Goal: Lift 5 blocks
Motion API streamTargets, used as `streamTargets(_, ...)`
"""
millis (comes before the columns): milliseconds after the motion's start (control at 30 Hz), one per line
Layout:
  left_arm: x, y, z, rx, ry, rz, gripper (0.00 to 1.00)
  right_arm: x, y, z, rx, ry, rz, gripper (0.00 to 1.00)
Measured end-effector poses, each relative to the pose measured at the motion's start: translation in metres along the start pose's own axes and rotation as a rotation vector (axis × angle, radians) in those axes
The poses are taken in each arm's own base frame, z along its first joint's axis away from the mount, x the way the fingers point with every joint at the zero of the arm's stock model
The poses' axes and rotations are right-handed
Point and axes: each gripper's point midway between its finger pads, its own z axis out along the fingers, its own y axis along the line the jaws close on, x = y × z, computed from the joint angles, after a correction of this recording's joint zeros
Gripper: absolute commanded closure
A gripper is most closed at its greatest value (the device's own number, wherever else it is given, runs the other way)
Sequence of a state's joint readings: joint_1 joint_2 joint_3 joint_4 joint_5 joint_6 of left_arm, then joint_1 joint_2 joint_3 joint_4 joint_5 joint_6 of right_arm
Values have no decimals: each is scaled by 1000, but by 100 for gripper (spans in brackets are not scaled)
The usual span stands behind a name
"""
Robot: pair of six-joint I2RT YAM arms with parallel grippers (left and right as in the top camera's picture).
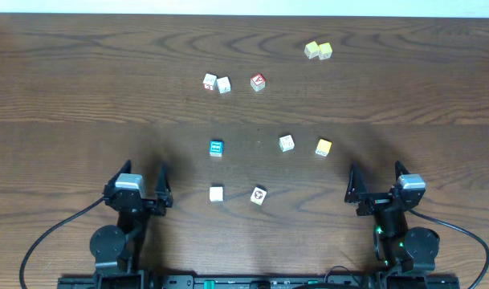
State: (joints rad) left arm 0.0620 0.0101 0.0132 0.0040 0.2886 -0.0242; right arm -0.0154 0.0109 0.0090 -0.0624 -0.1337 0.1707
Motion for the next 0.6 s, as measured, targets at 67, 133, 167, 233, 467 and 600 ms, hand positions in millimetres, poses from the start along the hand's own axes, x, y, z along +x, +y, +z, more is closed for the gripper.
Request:
streamTargets(67, -1, -13, -1, 75, 3, -49, 23, 0, 0, 0, 0, 0, 0, 1)
streamTargets(133, -6, -27, -2, 160, -11, -90, 24, 0, 0, 0, 0, 1, 0, 1)
streamTargets(167, -10, -35, -3, 205, -26, -106, 24, 0, 0, 0, 0, 0, 0, 1)
streamTargets(233, -27, -55, -10, 325, -82, -124, 23, 0, 0, 0, 0, 0, 0, 1)
streamTargets(467, -72, -83, -31, 494, -265, -52, 23, 0, 0, 0, 0, 0, 0, 1)
streamTargets(600, -83, -89, -38, 525, -301, -32, 23, 0, 0, 0, 0, 0, 0, 1)
